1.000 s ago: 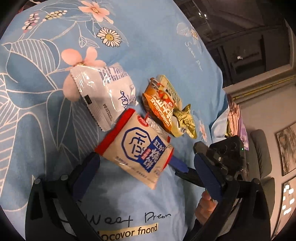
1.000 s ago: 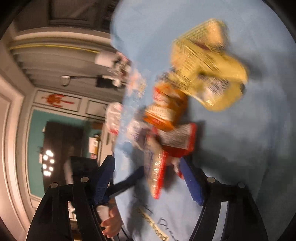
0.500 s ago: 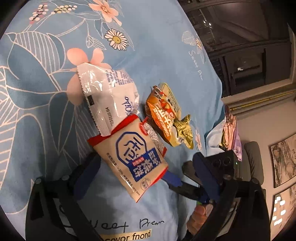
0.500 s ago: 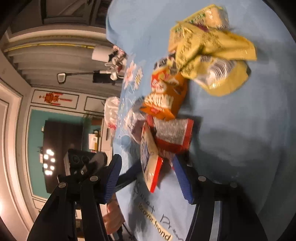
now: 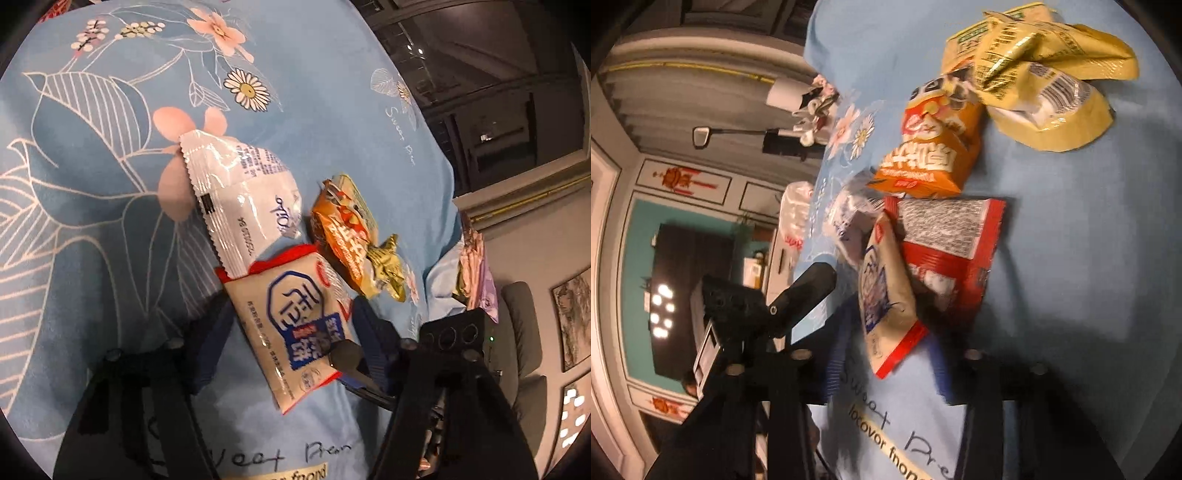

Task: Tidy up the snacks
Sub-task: 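Carry the white-and-red biscuit bag in the left gripper into the box and release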

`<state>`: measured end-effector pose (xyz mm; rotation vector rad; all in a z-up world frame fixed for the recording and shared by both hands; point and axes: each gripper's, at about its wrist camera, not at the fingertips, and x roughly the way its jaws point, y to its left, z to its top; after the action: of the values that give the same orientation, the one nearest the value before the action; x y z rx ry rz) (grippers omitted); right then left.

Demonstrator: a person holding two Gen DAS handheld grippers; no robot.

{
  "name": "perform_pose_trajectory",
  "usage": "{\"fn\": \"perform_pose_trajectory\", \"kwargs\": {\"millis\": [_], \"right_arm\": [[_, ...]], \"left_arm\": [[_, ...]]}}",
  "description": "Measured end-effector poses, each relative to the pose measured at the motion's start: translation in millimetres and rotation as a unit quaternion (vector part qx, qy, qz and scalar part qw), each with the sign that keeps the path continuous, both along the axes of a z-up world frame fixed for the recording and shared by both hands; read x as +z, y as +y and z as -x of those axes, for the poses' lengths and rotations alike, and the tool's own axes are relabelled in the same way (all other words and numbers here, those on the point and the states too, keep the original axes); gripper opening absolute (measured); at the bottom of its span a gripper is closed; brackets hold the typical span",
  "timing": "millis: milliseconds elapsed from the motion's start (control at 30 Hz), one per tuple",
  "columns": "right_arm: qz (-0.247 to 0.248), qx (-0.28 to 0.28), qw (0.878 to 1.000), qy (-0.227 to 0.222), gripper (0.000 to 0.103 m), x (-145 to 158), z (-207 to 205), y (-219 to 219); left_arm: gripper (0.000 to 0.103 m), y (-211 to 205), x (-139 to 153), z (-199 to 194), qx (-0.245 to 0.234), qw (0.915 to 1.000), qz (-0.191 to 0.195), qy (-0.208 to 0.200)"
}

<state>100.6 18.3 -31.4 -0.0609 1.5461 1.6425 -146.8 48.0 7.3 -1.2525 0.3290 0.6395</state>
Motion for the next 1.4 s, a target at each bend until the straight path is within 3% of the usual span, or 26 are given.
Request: {"fn": "perform_pose_trajectory", "kwargs": {"millis": [67, 167, 367, 533, 733, 933, 1167, 1400], "right_arm": [[0.004, -0.013, 1.0, 0.004, 0.028, -4, -4, -1], [0.001, -0.022, 1.0, 0.003, 0.022, -5, -7, -1], [-0.012, -0.04, 0.999, 0.004, 0.016, -3, -8, -4], [-0.048, -0.066, 0.997, 0.007, 0.014, 18, -14, -15], [-0.1, -0.085, 0.991, 0.035, 0.012, 41, -24, -43], [-0.117, -0.121, 0.986, 0.019, 0.012, 73, -45, -82], [-0.15, -0.189, 0.97, 0.005, 0.012, 123, -91, -148], [-0.155, -0.289, 0.945, -0.021, 0.012, 157, -159, -237]], "left_arm": [[0.025, 1, -6, 1, 0.015, 0.9998, 0.002, 0.01], [0.021, 7, -21, 11, 0.043, 0.9981, 0.029, -0.035], [0.019, 0, -14, 9, 0.051, 0.9986, 0.006, -0.013], [0.018, -7, -6, 10, 0.053, 0.9963, 0.018, -0.066], [0.017, -39, 51, -13, 0.028, 0.995, -0.091, -0.03], [0.016, -53, 66, -35, -0.006, 0.9935, -0.083, -0.078], [0.015, -84, 113, -101, -0.068, 0.9859, -0.111, -0.106], [0.016, -132, 140, -214, -0.179, 0.971, -0.114, -0.111]]}}
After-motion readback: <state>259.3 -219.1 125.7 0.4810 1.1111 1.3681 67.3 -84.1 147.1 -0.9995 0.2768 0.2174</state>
